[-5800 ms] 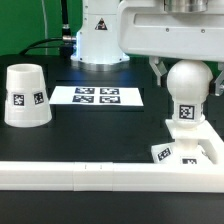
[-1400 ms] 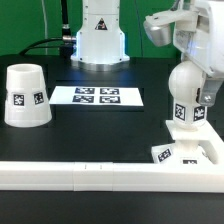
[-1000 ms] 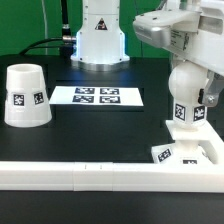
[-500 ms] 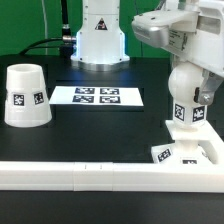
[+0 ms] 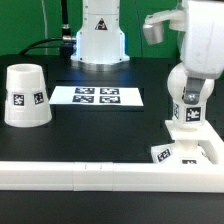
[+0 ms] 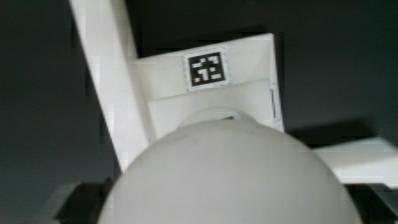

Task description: Assemble lamp

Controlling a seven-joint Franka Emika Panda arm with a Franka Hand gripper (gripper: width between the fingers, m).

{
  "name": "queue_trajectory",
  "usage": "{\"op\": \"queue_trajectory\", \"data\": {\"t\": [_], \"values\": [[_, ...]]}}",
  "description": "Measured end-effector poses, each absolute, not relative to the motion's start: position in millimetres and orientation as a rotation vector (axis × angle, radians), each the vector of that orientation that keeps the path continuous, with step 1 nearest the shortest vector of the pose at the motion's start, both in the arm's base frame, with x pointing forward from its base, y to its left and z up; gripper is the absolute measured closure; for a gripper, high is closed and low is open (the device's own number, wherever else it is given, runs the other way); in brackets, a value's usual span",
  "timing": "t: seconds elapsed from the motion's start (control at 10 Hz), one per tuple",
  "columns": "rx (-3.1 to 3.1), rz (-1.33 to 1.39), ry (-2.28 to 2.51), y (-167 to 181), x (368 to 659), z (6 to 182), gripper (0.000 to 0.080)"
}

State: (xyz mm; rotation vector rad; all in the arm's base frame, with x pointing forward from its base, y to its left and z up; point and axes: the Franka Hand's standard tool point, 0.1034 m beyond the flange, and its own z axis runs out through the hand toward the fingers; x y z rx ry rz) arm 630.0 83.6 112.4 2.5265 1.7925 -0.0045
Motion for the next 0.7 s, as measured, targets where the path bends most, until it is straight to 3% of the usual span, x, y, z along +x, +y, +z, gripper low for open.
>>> {"op": "queue_trajectory", "data": {"t": [0.7], "values": [[2.934,0.014,1.029,87.5,628.8,111.9,0.0223]]}}
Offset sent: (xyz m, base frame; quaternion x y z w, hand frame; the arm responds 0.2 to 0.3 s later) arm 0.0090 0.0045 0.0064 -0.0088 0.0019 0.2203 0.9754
